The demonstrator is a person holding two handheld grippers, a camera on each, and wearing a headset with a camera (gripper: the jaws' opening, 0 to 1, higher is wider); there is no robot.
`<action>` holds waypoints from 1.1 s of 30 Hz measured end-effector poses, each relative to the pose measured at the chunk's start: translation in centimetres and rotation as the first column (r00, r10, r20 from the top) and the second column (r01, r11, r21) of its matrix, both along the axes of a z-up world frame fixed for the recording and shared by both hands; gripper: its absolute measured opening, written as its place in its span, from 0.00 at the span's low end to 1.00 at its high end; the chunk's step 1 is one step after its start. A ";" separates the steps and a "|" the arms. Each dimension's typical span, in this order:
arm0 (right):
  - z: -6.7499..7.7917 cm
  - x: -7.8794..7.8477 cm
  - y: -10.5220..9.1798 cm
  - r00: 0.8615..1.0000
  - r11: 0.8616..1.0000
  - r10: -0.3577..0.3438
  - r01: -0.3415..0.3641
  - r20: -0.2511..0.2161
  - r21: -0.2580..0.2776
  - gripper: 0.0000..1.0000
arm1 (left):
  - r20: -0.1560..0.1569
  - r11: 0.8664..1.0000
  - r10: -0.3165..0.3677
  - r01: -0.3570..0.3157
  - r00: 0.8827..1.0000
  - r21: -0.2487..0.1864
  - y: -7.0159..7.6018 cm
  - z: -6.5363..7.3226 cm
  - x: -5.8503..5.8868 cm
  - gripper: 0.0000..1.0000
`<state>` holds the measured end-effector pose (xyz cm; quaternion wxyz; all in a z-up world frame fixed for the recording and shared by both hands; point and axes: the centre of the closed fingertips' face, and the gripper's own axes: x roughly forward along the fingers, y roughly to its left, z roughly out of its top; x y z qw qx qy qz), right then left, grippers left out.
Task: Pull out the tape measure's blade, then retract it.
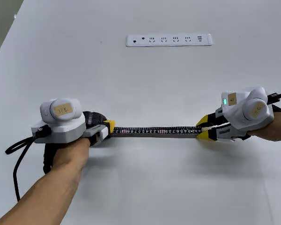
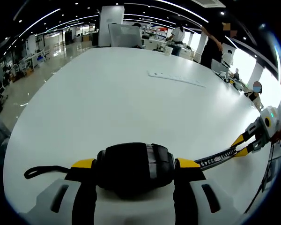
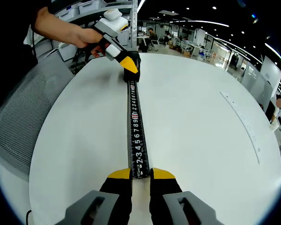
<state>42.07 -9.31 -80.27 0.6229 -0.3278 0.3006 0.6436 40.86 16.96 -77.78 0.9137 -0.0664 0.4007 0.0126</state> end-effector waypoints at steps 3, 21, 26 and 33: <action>0.0 0.1 0.0 1.000 1.000 0.003 -0.003 0.002 0.001 0.10 | -0.004 1.000 -0.006 0.006 1.000 0.010 0.0 -0.1 0.0 0.61; 0.0 0.0 -0.1 1.000 1.000 0.006 -0.006 0.007 -0.003 0.09 | 0.005 1.000 -0.023 0.023 1.000 0.011 0.2 -0.1 -0.1 0.59; 0.0 -0.1 -0.1 1.000 1.000 0.006 -0.006 0.007 -0.005 0.09 | -0.003 1.000 -0.031 0.031 1.000 0.004 0.2 -0.1 -0.1 0.59; 0.0 -0.1 -0.2 1.000 1.000 0.006 -0.006 0.006 -0.010 0.09 | -0.008 0.999 -0.037 0.037 0.999 -0.012 0.2 0.0 -0.2 0.59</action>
